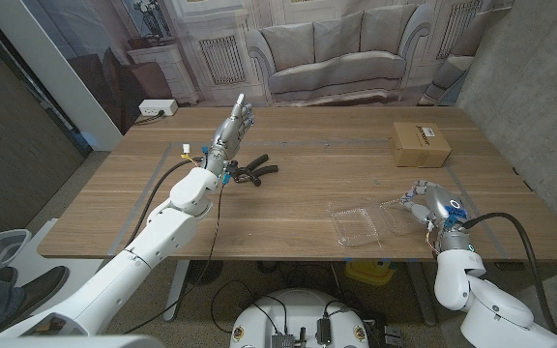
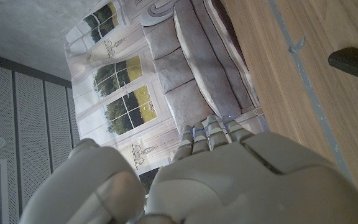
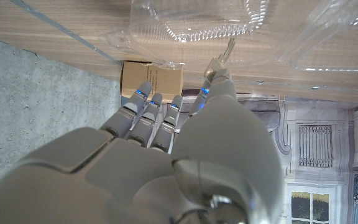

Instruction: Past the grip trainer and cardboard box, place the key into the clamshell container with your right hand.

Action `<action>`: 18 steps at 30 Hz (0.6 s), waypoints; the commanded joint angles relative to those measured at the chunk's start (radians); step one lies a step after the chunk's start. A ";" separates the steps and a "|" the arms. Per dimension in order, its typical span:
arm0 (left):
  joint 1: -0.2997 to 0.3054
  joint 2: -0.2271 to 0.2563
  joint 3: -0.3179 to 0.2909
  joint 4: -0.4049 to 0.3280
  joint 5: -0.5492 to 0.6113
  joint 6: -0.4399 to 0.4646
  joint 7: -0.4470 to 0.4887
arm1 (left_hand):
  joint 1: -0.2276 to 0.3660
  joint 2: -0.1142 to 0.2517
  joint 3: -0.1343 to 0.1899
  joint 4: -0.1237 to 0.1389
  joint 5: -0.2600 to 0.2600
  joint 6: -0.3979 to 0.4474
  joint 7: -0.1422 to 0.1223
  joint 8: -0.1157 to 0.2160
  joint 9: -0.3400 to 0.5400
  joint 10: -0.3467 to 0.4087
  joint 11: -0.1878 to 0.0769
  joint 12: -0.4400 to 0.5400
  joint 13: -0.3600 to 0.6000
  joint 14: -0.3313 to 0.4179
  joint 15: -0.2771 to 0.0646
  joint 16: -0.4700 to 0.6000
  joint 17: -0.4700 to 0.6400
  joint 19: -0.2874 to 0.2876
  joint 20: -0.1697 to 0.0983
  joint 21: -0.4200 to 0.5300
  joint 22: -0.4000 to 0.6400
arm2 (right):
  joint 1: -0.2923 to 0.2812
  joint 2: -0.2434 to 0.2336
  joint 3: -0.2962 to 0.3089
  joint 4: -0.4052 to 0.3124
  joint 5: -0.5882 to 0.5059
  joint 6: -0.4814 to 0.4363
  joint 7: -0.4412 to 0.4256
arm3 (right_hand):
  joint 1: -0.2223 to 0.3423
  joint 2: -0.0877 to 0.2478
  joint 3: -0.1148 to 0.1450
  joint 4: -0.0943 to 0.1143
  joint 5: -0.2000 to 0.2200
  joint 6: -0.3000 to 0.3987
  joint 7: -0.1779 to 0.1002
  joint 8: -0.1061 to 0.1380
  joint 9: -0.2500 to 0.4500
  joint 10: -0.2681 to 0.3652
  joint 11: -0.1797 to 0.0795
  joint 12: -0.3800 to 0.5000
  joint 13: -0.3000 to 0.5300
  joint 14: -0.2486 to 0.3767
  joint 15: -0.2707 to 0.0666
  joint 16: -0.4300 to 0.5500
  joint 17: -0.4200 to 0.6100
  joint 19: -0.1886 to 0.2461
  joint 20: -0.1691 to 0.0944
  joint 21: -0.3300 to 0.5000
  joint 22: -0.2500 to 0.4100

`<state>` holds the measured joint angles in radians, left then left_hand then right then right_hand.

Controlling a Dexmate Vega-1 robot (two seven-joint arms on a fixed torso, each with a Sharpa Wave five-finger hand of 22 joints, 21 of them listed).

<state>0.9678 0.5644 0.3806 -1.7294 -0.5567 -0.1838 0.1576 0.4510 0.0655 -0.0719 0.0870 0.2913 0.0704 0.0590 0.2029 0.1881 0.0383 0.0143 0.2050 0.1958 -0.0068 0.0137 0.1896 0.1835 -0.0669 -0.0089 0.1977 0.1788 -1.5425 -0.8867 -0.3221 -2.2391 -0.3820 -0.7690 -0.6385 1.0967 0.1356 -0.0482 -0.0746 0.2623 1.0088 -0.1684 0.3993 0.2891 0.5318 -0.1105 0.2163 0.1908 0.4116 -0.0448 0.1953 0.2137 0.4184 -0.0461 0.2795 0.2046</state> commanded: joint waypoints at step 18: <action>-0.012 -0.002 0.005 0.004 0.000 -0.002 -0.011 | 0.011 0.003 -0.008 0.001 -0.005 0.008 0.001 -0.001 0.003 -0.001 0.001 0.002 0.001 0.004 0.002 0.002 0.003 -0.007 0.003 0.002 0.002 | -0.017 0.001 -0.003 -0.003 0.031 -0.007 -0.036 | -0.020 -0.003 0.003 0.002 -0.019 -0.085 -0.004 -0.034 -0.001 -0.011 0.011 0.000 0.003 -0.007 -0.058 0.002 -0.001 -0.009 -0.026 -0.003 0.000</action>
<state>0.9602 0.5654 0.3835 -1.7312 -0.5578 -0.1806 0.1512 0.4575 0.0670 -0.0718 0.0870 0.2913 0.0704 0.0590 0.2029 0.1881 0.0383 0.0143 0.2050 0.1957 -0.0068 0.0137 0.1896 0.1835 -0.0669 -0.0089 0.1977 0.1788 -1.5509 -0.8865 -0.3254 -2.2379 -0.3586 -0.7743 -0.6589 1.0804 0.1334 -0.0481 -0.0746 0.2473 0.9357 -0.1736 0.3704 0.2877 0.5247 -0.1035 0.2164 0.1909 0.4115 -0.0446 0.1953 0.2138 0.4130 -0.0406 0.2787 0.2047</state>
